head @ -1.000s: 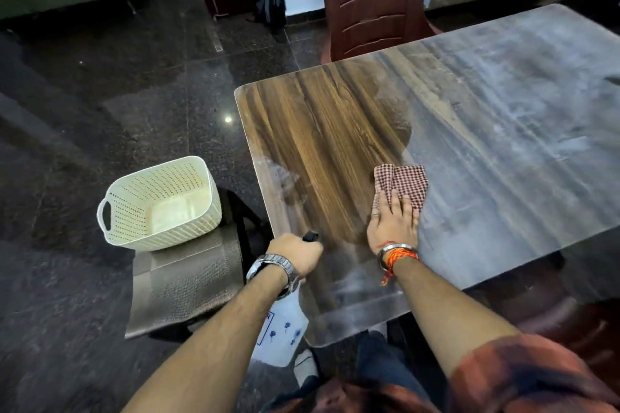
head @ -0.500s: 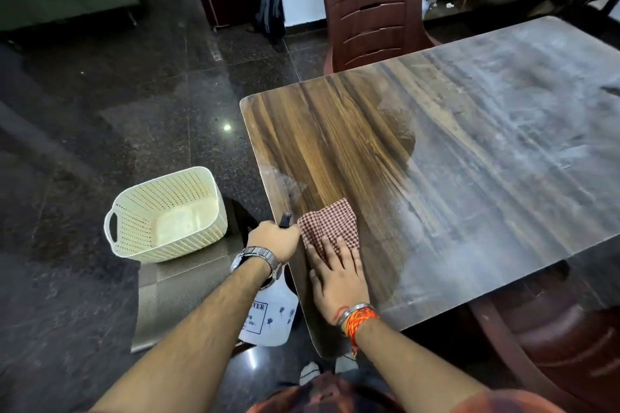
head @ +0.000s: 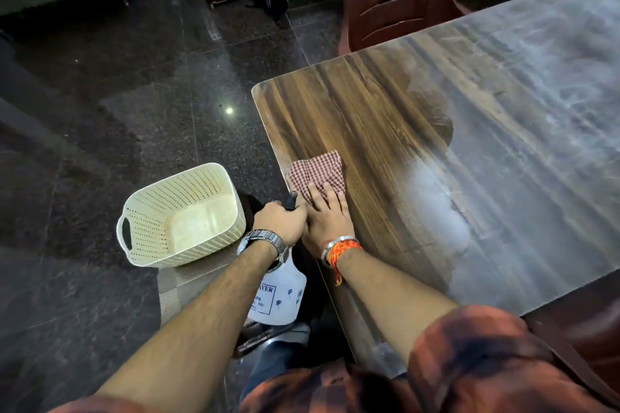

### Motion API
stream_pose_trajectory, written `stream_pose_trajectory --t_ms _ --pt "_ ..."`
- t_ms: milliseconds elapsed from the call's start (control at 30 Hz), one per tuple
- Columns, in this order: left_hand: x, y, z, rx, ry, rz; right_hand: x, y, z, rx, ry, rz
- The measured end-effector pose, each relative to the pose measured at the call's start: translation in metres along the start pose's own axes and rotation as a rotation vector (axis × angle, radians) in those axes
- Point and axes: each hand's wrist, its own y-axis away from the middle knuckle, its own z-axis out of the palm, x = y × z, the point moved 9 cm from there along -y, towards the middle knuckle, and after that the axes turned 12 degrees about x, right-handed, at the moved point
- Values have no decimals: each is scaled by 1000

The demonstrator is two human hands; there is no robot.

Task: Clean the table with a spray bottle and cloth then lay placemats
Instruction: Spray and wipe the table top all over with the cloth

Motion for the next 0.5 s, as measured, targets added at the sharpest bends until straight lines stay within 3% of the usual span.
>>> stream_pose_trajectory --t_ms 233,500 --pt "-9 -48 -4 2 -52 89 -20 -76 25 -75 87 20" --pt "-3 -35 12 -166 -133 196 -10 -21 9 -67 104 73"
